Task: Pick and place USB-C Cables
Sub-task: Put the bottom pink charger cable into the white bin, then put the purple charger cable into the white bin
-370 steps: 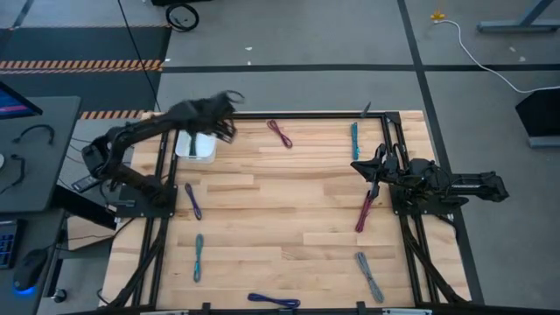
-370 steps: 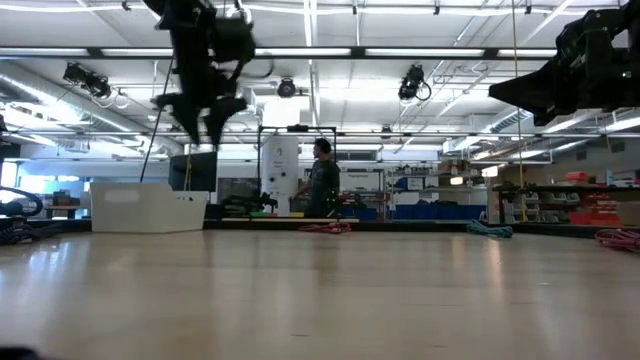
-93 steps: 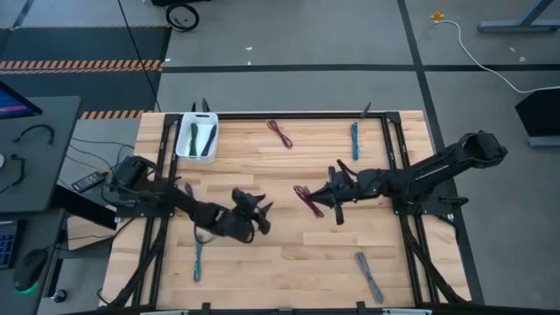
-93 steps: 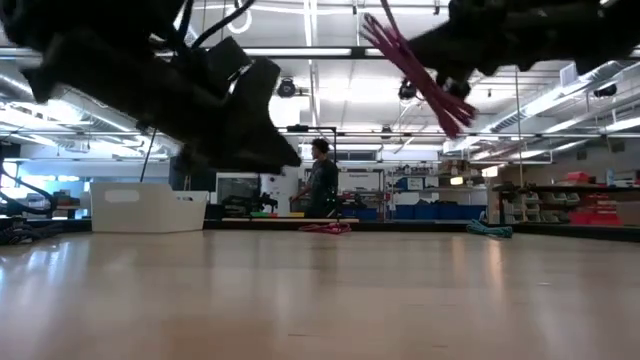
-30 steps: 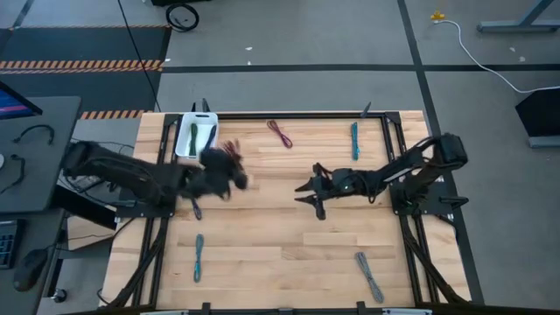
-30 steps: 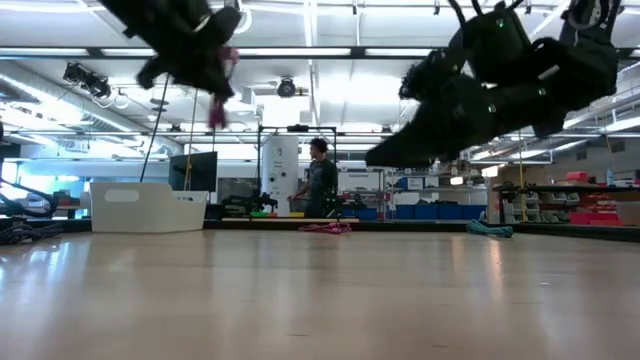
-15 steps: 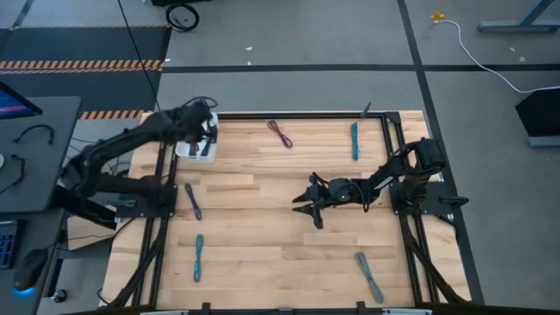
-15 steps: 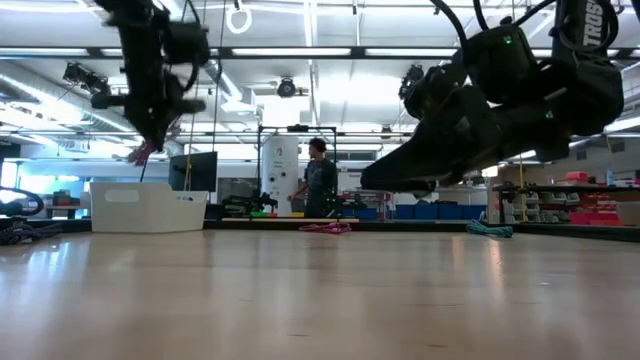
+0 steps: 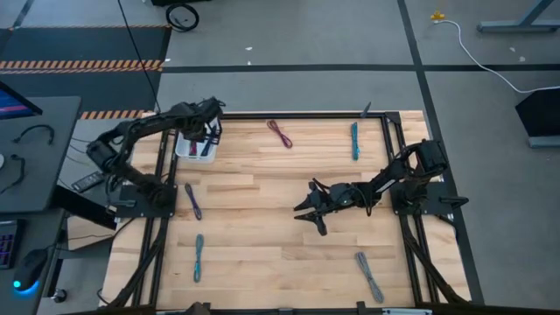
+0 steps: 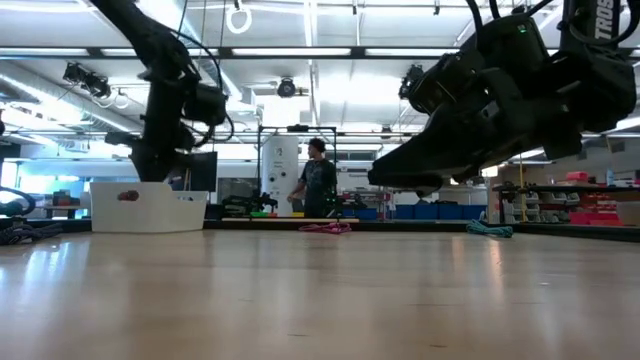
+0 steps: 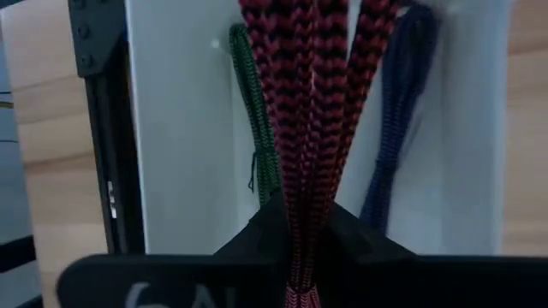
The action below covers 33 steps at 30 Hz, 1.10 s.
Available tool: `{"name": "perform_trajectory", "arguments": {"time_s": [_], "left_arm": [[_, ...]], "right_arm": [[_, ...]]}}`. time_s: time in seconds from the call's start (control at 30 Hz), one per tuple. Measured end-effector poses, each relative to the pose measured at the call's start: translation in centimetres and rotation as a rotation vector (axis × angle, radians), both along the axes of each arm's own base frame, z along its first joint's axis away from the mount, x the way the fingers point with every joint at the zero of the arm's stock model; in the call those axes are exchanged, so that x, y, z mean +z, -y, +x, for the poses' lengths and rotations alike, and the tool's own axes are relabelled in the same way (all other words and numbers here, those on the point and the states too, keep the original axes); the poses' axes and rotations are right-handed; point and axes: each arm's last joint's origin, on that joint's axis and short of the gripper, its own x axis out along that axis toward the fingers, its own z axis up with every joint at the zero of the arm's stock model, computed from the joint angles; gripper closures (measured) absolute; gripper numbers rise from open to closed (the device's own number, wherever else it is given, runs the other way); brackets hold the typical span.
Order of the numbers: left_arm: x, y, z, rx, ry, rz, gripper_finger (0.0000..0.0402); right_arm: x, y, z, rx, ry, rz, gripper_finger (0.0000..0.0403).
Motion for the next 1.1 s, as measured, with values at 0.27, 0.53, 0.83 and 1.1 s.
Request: {"name": "perform_trajectory", "arguments": {"time_s": [0.27,0.53,0.83,1.1], "left_arm": [[-2.2,-0.8,0.4,0.006,0.006,-0.097,0.0307],[-0.2,-1.3,-1.2,0.034,-0.035,-0.185,0.021],[8.0,3.7,1.0,-0.111,0.044,-0.041,0.0196],[10.9,14.7,3.5,-0.277,0.293,0.094,0.0228]], "right_arm": [[0.0,-0.9,-0.2,0.067,-0.011,0.041,0.0263],[0.0,-1.3,-0.8,0.119,-0.049,0.072,0.0263],[-0.2,1.0,-4.3,-0.044,-0.068,0.021,0.0263],[-0.4,1.7,-6.0,-0.122,-0.051,-0.009,0.0263]]}}
